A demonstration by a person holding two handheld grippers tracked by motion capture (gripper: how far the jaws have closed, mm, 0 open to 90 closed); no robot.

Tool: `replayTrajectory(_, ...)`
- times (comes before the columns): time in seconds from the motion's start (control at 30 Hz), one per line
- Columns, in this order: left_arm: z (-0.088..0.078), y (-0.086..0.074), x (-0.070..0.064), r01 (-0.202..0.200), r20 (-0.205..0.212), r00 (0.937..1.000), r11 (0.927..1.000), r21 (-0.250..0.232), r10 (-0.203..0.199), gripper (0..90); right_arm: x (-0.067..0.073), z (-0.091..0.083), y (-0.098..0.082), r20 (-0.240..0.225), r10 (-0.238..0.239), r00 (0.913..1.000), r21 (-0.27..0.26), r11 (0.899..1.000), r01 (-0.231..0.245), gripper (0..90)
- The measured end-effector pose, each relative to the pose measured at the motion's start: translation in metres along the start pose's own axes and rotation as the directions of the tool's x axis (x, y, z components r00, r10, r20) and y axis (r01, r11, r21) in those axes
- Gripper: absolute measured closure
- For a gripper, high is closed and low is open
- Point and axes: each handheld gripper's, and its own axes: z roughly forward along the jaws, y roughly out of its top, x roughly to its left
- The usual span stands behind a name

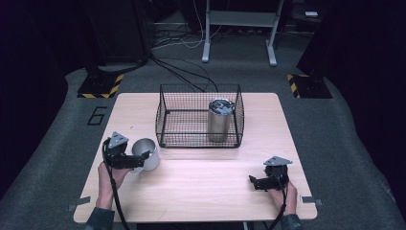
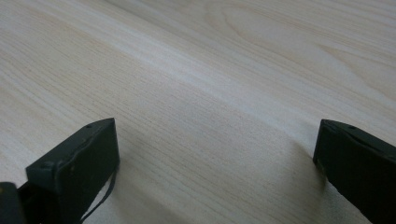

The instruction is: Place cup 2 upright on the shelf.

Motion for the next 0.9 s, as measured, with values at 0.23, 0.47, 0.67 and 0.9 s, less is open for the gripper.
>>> replayTrajectory(0.23, 0.01, -0.002, -0.003, -0.015, 0.011, 0.9998, 0.9994, 0.03, 0.015, 0.0, 0.0, 0.0, 0.0, 0.0, 0.001, 1.0, 0.0, 1.0, -0.001, 0.0)
replayTrajectory(0.47, 0.016, -0.003, -0.004, -0.016, 0.013, 0.9998, 0.9993, 0.035, 0.016, 0.0, 0.0, 0.0, 0.0, 0.0, 0.0, 1.0, 0.0, 1.0, 0.0, 0.0)
replayTrajectory(0.67, 0.024, -0.003, -0.006, -0.02, 0.011, 0.9997, 0.9986, 0.049, 0.02, 0.0, 0.0, 0.0, 0.0, 0.0, 0.0, 1.0, 0.0, 1.0, 0.0, 0.0)
replayTrajectory(0.9, 0.03, -0.004, -0.007, -0.033, -0.002, 0.9995, 0.9978, 0.058, 0.033, 0.3, 0.0, 0.0, 0.0, 0.001, -0.004, 1.0, -0.001, 1.0, 0.004, 0.0)
